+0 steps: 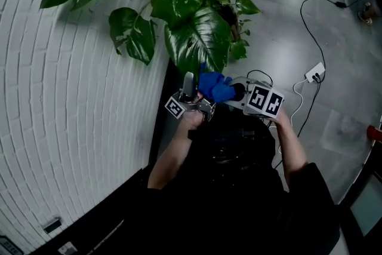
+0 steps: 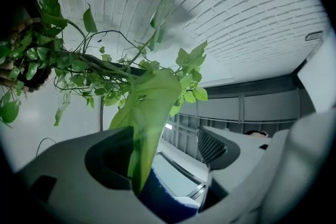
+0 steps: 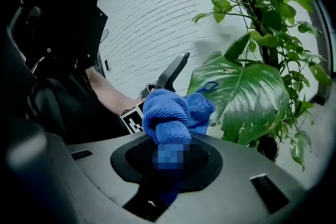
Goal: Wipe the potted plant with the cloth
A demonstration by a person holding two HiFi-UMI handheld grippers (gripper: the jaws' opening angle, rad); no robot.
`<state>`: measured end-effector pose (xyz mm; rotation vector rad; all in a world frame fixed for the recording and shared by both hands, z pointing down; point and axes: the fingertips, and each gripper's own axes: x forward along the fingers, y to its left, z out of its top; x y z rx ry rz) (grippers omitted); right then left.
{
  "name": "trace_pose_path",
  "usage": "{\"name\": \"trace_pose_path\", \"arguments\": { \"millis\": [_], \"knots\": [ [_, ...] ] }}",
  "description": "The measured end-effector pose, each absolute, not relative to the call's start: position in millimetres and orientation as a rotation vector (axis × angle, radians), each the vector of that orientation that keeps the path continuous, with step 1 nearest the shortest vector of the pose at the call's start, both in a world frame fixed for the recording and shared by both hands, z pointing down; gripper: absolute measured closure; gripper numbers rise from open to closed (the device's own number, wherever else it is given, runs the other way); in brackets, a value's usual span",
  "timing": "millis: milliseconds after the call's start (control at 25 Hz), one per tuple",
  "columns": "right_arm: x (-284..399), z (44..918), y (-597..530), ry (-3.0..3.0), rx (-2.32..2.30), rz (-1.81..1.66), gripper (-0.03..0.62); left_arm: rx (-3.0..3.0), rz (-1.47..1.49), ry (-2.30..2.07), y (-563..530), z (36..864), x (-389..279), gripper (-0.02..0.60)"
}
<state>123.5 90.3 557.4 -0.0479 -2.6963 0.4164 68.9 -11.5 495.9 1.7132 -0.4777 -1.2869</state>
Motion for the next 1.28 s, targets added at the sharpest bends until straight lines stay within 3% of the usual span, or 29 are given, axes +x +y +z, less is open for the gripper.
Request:
{"name": "trace_pose_path", "arguments": {
  "millis": [440,800,1040,1120,1280],
  "knots": [
    [173.3,547.7,98.7,-2.746,0.326,0.755,0.477,1.659,-1.275,-0.468,4.0,513.6,40.2,0.202],
    [258.1,444.1,38.5,-3.055,0.939,0.874,0.477,1.915,-1.126,-0.589,11.5,476.6,32.0,0.204],
    [217.4,459.6,-45.7,-2.89,0.795,0.691,0.477,1.925,-1.001,-0.714,-13.4,492.8,50.1,0.207],
    [191.4,466.1,-77.8,-2.843,0.685,0.6,0.477,1.918,-0.985,-0.735,-19.5,498.8,60.6,0.244],
    [126.5,470.9,-134.7,-2.774,0.443,0.415,0.477,1.905,-0.987,-0.779,-30.9,503.2,75.5,0.385]
  ]
}}
